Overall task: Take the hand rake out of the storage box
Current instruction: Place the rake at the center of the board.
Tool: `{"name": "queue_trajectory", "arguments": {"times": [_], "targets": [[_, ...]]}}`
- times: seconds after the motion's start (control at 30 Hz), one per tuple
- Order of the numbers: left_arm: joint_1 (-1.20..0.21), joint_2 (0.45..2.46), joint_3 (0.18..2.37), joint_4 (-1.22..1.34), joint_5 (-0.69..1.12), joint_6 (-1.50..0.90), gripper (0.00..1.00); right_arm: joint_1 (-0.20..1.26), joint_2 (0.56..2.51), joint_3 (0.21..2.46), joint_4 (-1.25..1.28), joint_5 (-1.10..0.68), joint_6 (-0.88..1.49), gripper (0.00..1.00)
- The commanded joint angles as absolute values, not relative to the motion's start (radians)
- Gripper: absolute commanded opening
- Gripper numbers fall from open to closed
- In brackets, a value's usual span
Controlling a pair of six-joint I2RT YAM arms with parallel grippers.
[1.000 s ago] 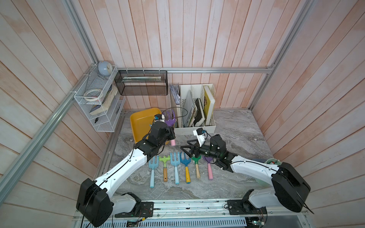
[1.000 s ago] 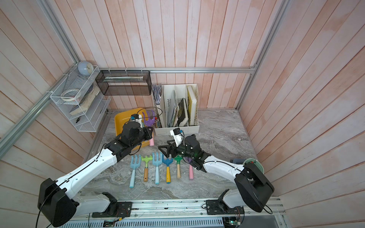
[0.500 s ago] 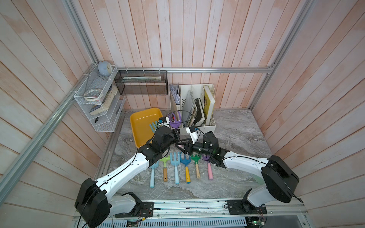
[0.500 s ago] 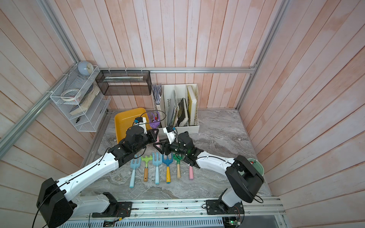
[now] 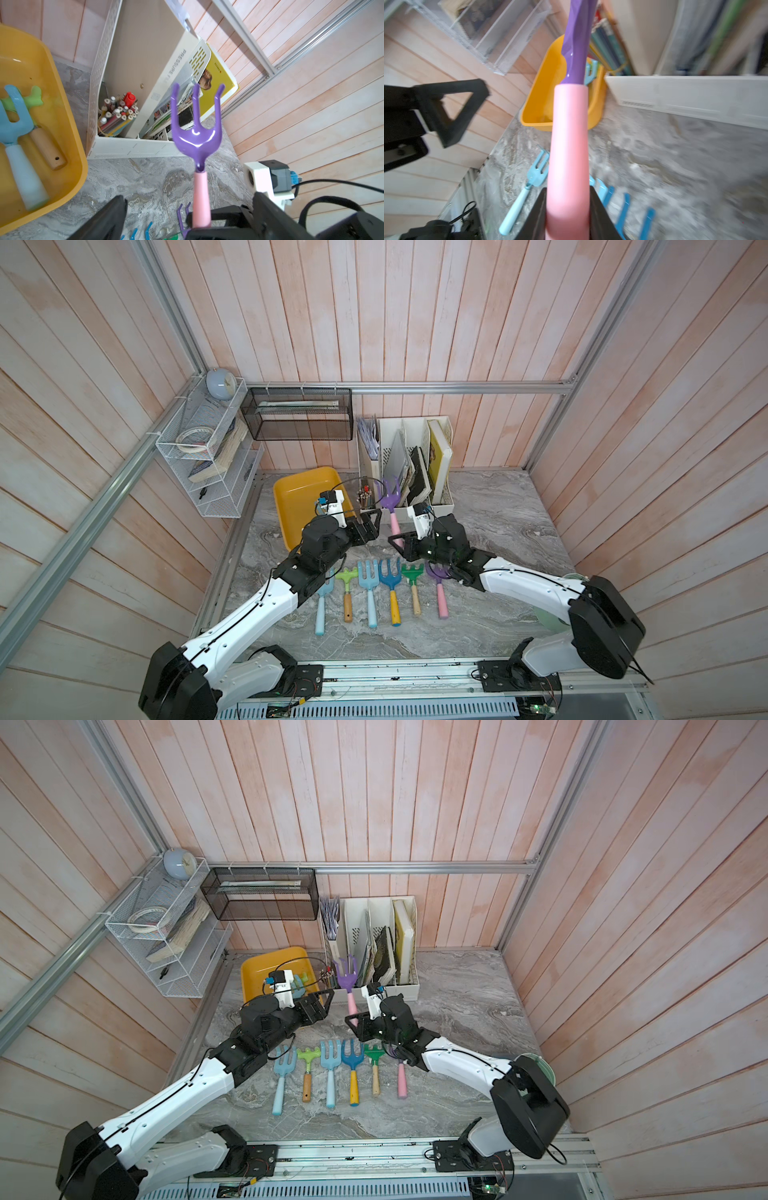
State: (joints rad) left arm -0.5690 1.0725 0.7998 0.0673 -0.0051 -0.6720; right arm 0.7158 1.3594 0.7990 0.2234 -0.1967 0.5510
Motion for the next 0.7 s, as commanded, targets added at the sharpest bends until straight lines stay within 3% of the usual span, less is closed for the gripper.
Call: {"name": "queue_trajectory", "arguments": {"times": [0.0, 0.2, 0.47, 0.67], "targets": [[-0.531, 1.003, 0.802, 0.055, 0.01, -0.566, 1.0, 0.604, 1.147, 0.726, 0.007, -0.035, 0.53, 0.01], [-0.398, 0.937, 0.755, -0.024, -0.017, -0.486, 1.0, 0.34, 0.904, 0.617, -0.17, -0.017, 0.497, 0.0], [-0.282, 0.947, 0.731, -0.098, 0.003, -0.46, 1.0, 0.32, 0.982, 0.477, -0.185, -0.209, 0.573, 0.0], [-0.266, 0.996, 0.758, -0.164, -0.074, -0.465, 1.0, 0.335, 0.901, 0.337, -0.21, -0.275, 0.707, 0.0]]}}
